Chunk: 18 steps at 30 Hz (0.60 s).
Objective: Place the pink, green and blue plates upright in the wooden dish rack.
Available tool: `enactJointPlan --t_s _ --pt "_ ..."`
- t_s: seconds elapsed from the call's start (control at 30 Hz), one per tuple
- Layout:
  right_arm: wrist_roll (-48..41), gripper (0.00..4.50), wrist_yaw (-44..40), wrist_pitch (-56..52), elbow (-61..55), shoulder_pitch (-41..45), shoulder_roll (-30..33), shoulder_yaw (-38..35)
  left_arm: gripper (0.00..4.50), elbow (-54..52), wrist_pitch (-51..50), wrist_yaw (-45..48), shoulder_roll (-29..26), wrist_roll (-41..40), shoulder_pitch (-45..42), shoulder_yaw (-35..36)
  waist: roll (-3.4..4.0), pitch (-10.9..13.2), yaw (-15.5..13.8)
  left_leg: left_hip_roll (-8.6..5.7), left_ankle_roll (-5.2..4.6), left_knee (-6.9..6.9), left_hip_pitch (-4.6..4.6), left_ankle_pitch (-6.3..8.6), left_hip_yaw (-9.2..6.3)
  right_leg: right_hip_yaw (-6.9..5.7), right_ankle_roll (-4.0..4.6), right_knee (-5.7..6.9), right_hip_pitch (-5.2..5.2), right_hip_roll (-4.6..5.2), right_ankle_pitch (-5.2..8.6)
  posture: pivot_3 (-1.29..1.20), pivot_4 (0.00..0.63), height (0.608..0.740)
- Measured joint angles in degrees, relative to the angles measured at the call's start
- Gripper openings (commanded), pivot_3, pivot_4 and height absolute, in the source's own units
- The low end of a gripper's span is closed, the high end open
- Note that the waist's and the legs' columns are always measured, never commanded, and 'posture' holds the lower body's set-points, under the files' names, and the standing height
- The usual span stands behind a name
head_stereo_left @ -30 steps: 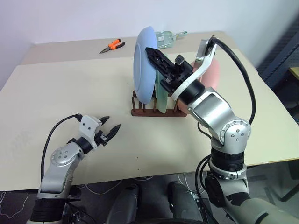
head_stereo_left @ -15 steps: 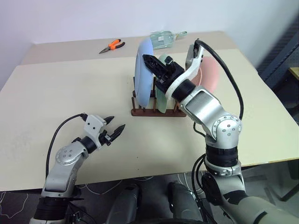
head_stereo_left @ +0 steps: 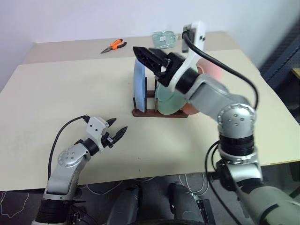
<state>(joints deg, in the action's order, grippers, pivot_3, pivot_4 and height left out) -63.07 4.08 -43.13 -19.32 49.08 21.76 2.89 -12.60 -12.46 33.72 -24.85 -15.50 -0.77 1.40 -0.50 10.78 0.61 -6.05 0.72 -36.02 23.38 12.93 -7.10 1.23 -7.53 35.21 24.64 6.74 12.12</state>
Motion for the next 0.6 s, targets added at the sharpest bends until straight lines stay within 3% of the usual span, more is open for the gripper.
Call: enactJointPlan --t_s 0.03,0.1,0.27,0.33,0.4,0.6 --pt "1.8 3.37 -2.6 0.2 -0.8 -0.2 2.8 -0.6 2.99 -0.2 -0.3 0.0 0.1 0.0 0.0 -0.2 -0.01 0.0 0.0 -0.01 0.00 0.00 0.01 0.00 0.01 0.00 0.01 -0.03 -0.01 0.02 0.01 0.00 0.150 0.732" --pt "4.0 2.55 -7.7 1.0 -1.9 -2.5 8.8 -4.3 2.99 -1.1 -1.1 0.4 0.2 -0.1 -0.2 -0.9 -0.04 0.0 -0.2 -0.01 -0.01 -0.01 0.01 0.01 0.01 -0.02 0.01 -0.11 -0.07 0.04 0.01 0.00 0.150 0.732" --pt "12.0 0.05 -20.4 1.5 -6.6 -16.7 28.1 -11.4 2.99 -3.4 -3.4 2.4 0.6 -0.5 -1.6 -4.5 -0.02 0.0 -1.1 0.00 -0.09 0.00 0.04 0.06 0.20 0.01 0.09 -0.18 -0.06 0.10 0.11 0.00 0.150 0.732" --pt "17.5 0.05 -26.3 2.5 -10.6 -23.9 35.3 -10.6 2.99 -4.1 -4.4 3.3 1.2 -1.0 -2.2 -5.9 -0.02 0.0 -0.9 0.09 -0.10 0.00 0.02 0.07 0.31 0.04 0.08 -0.17 -0.05 0.08 0.13 0.00 0.150 0.732" --pt "22.0 0.05 -29.5 3.7 -13.8 -28.6 38.2 -9.8 2.99 -4.6 -5.4 4.0 1.7 -1.4 -3.4 -7.9 0.01 0.0 -0.7 0.12 -0.10 -0.06 0.00 0.07 0.39 0.08 0.10 -0.14 -0.05 0.11 0.13 0.00 0.150 0.732" --pt "33.0 0.05 -31.6 4.9 -16.6 -31.4 38.5 -4.7 2.99 -6.0 -7.4 5.8 2.5 -2.4 -6.4 -10.6 -0.02 0.0 -0.6 0.23 -0.09 -0.12 -0.01 0.07 0.49 0.03 0.16 -0.16 -0.06 0.12 0.09 0.00 0.150 0.732"
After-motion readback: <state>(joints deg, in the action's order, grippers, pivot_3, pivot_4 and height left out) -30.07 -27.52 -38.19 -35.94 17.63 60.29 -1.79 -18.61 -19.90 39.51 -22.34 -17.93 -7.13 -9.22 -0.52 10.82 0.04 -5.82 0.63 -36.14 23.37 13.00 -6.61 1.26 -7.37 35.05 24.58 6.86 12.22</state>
